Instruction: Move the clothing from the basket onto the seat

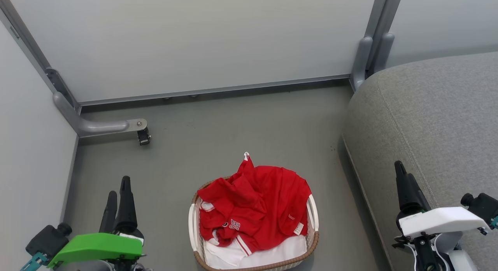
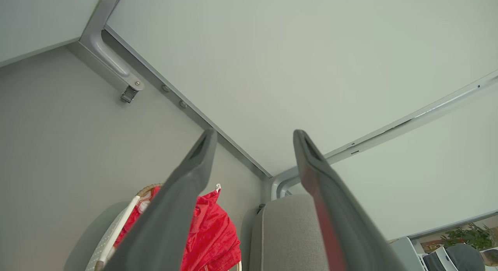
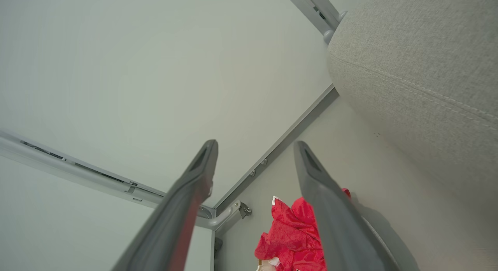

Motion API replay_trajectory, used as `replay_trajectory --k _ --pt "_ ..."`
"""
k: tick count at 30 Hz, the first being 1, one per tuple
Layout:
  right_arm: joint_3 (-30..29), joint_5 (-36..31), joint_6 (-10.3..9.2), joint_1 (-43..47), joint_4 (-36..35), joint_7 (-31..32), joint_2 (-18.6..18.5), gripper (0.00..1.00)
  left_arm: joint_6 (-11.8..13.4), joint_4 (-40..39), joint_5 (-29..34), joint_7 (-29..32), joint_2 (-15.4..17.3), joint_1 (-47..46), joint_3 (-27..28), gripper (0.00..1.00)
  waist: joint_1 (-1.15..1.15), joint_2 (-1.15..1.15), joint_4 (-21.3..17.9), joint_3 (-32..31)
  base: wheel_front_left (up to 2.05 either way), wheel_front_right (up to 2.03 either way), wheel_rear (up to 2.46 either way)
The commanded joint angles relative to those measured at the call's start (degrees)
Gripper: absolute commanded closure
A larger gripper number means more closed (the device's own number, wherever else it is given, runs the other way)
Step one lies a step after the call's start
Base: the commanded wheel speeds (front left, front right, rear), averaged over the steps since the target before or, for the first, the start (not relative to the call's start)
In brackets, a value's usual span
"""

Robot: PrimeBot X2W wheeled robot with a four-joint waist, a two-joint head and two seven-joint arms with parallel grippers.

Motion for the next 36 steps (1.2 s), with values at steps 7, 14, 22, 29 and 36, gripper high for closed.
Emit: replay_trajectory --k 7,14,22,29,36 --pt "1.6 -9.1 0.02 0.3 -1.2 -1.7 -0.5 0.0 0.5 -0.9 9.2 -1.8 0.4 0.8 -2.1 0.0 0.0 0.0 0.2 0.1 0.0 0.0 0.0" --pt "2.4 -15.1 0.02 0.4 -1.0 -2.9 -0.5 0.0 0.8 0.0 13.5 -2.9 0.4 1.4 -3.2 0.0 0.0 0.0 0.4 0.3 0.0 0.0 0.0" --pt "3.2 -20.7 0.02 0.3 -0.6 -4.1 -0.6 0.0 0.9 0.6 19.3 -4.2 0.5 2.0 -4.2 0.0 0.0 0.0 0.5 0.2 0.0 0.0 0.0" --pt "3.7 -24.9 0.03 0.3 -0.2 -5.2 -0.6 0.0 1.2 0.9 22.7 -5.2 0.5 2.4 -5.0 0.0 0.0 0.0 0.7 0.1 0.0 0.0 0.0" --pt "4.4 -29.2 0.03 -0.1 0.3 -6.2 -0.7 0.0 1.4 1.2 25.8 -6.1 0.6 2.9 -5.4 0.0 0.0 0.0 0.9 0.0 0.0 0.0 0.0"
